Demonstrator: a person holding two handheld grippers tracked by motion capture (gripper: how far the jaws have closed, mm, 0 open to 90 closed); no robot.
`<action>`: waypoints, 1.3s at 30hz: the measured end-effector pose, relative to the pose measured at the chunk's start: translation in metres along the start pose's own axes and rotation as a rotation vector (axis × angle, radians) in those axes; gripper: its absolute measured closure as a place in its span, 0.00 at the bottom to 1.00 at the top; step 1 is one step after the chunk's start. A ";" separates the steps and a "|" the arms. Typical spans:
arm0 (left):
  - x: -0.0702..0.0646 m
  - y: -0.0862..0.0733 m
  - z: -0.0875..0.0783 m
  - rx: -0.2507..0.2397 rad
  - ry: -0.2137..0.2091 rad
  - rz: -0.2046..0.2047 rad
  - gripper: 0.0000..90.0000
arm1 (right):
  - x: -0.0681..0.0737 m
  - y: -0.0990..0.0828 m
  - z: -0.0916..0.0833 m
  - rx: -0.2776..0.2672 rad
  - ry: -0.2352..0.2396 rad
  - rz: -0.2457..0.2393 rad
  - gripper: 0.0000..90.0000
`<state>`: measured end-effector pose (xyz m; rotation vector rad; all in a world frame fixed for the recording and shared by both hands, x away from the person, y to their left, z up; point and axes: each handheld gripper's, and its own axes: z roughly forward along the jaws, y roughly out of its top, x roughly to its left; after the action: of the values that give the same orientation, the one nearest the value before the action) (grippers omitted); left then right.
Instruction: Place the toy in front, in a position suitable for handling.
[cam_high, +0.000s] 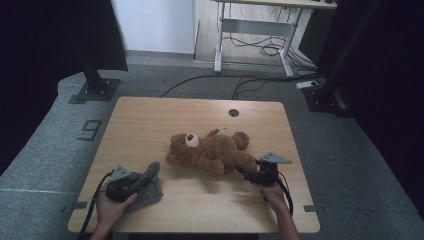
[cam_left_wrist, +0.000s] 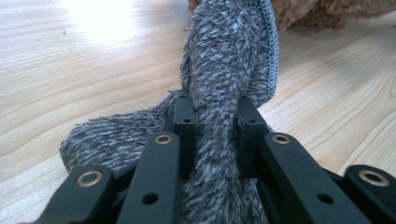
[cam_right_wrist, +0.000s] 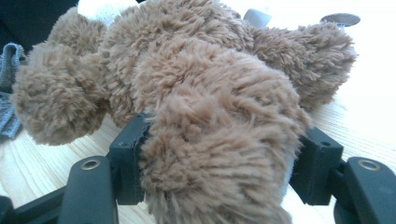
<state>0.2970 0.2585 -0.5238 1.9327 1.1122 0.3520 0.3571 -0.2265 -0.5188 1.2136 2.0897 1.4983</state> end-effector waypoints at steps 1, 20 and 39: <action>0.000 0.000 -0.001 -0.005 -0.004 -0.001 0.83 | 0.000 0.000 -0.001 0.000 0.001 0.001 0.37; -0.010 0.021 -0.002 -0.065 -0.031 0.025 0.83 | 0.001 0.003 -0.003 -0.020 -0.021 -0.021 0.58; -0.038 0.071 0.017 -0.088 -0.111 0.089 0.83 | 0.002 0.001 -0.003 -0.021 -0.023 -0.044 0.59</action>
<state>0.3267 0.2019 -0.4720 1.9038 0.9267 0.3320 0.3542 -0.2268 -0.5159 1.1640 2.0667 1.4767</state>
